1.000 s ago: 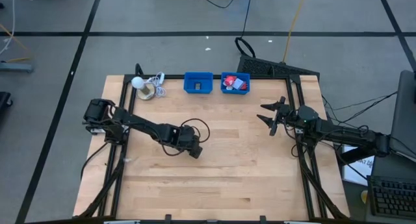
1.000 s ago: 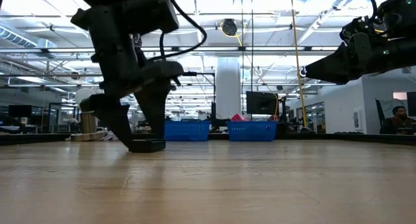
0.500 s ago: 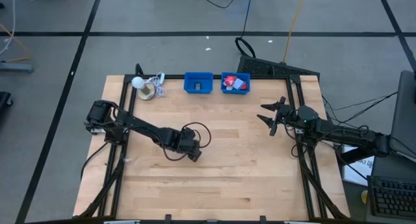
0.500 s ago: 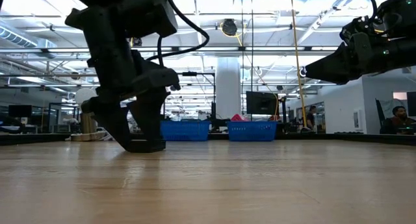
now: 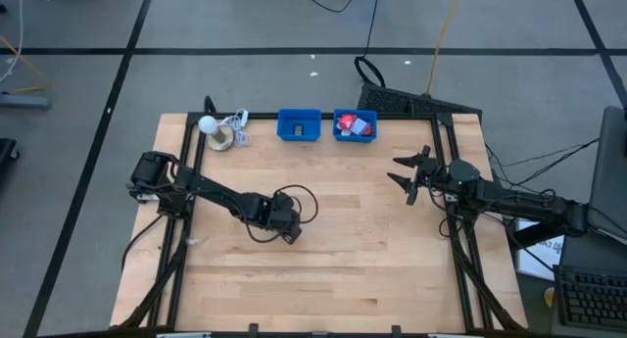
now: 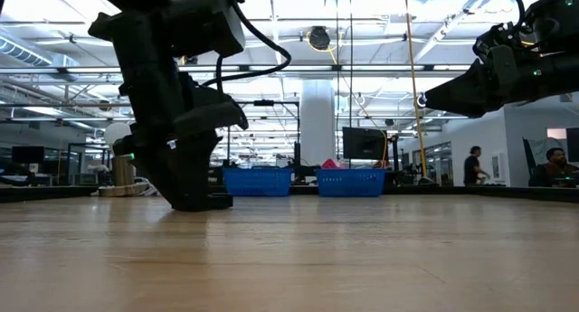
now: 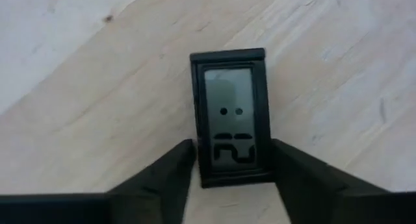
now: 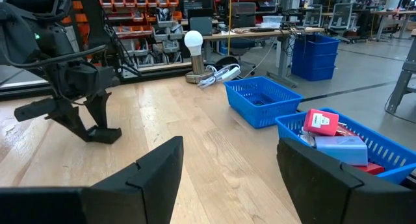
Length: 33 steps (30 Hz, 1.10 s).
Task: Pick & Place Office items
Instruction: Put the black digital timer into the left blue bin
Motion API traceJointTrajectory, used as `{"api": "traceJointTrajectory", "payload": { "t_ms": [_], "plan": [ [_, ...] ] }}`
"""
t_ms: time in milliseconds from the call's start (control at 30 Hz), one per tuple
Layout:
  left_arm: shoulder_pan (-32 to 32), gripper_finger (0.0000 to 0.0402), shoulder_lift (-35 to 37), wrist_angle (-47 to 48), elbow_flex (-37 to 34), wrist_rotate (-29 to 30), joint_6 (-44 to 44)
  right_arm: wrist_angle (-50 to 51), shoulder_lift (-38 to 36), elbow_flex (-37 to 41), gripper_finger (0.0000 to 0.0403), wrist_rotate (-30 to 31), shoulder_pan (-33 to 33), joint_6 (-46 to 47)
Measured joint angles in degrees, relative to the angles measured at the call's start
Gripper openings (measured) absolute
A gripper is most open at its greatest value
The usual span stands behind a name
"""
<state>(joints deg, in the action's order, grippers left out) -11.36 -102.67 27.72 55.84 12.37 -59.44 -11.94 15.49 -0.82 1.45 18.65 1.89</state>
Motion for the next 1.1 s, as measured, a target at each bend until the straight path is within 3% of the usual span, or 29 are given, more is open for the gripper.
{"api": "traceJointTrajectory", "payload": {
  "t_ms": [133,267,433,667,967,1100],
  "plan": [
    [0.09,0.0152,-0.02,-0.5,-0.03,1.16,6.59,0.0,0.0,0.02,0.0238,-0.01,-0.01,-0.01],
    [0.13,0.0152,-0.35,-2.64,-0.07,4.71,12.73,0.0,0.0,0.02,0.0238,0.01,0.01,0.0],
    [0.16,0.0159,0.59,-5.96,-0.01,4.42,18.89,0.0,0.0,0.02,0.0238,0.0,-0.01,-0.01],
    [2.63,0.0153,8.07,-6.67,3.69,8.51,29.32,0.0,0.02,0.0,0.0238,0.01,-0.01,0.0],
    [15.96,0.0154,19.97,-7.05,8.59,13.07,44.23,-0.12,0.02,0.0,0.0238,0.01,0.0,-0.02],
    [25.09,0.0156,20.15,-7.45,9.57,10.51,46.14,-0.11,0.02,0.01,0.0238,-0.02,0.0,-0.01]
  ]
}}
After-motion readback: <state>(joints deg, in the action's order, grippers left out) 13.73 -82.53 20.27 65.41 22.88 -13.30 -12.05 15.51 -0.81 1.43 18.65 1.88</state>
